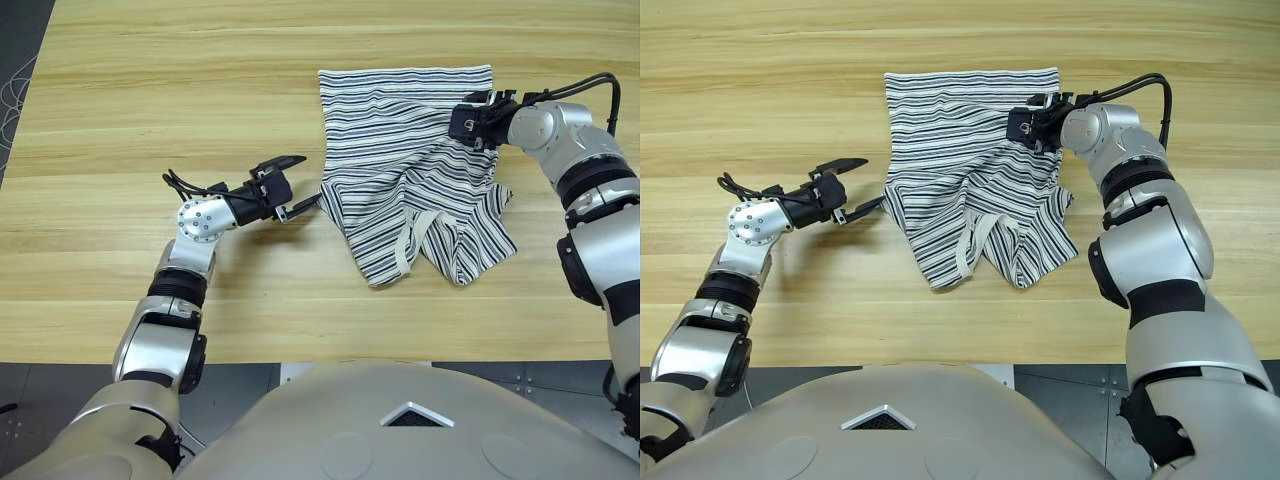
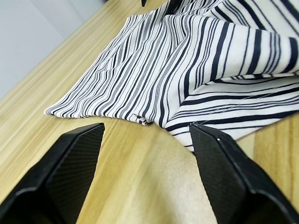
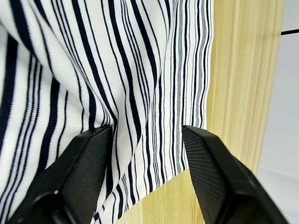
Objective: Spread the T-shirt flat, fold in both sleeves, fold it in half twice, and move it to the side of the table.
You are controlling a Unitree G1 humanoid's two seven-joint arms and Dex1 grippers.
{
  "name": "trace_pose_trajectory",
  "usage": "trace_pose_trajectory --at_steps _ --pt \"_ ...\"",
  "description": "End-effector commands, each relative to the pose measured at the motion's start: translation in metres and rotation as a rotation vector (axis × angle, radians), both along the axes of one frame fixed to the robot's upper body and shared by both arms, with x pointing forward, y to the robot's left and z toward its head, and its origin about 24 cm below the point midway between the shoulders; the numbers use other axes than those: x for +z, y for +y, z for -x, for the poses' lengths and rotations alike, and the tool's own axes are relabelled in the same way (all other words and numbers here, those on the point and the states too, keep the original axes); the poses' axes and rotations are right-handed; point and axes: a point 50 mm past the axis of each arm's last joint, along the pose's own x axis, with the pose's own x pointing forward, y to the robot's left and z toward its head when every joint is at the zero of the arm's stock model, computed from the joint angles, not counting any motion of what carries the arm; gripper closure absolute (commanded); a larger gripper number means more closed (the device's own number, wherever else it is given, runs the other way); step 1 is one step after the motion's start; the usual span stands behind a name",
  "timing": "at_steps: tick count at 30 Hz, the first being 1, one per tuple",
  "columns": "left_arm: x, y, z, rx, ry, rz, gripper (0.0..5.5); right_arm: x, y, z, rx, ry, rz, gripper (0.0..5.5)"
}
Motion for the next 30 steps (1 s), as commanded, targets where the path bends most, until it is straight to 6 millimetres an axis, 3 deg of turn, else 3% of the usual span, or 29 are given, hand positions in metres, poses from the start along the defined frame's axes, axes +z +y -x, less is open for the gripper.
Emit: trace_pose_trajectory --at_steps 1,6,8,12,17,20,23,26,30 --pt "-0.007 -0.011 0.002 -0.043 0.026 -0.03 2.11 -0.038 -0.002 0.025 0.005 0.158 0.046 2.72" --pt "-0.015 -0.015 0.005 -0.082 0.044 -0.108 2.11 -0.038 0.0 0.025 0.013 0.161 0.042 2.72" --pt "-0.02 -0.006 0.006 -0.097 0.04 -0.212 2.11 -0.039 0.002 0.025 0.017 0.165 0.042 2.72" --pt "-0.02 0.029 0.018 -0.162 0.025 -0.452 2.11 -0.039 0.005 0.025 0.028 0.168 0.054 2.72" --pt "0.004 0.094 0.037 -0.274 -0.032 -0.827 2.11 -0.039 0.011 0.024 0.037 0.17 0.051 2.72" --pt "0.015 0.113 0.036 -0.29 -0.078 -0.939 2.11 -0.042 0.016 0.025 0.042 0.175 0.028 2.72" --pt "0.016 0.1 0.029 -0.268 -0.134 -0.874 2.11 -0.045 0.022 0.027 0.053 0.184 0.013 2.72" --pt "0.019 0.069 0.029 -0.239 -0.142 -0.644 2.11 -0.045 0.025 0.027 0.062 0.185 0.013 2.72" --pt "0.038 0.041 0.026 -0.207 -0.103 -0.415 2.11 -0.043 0.023 0.026 0.063 0.178 0.02 2.72"
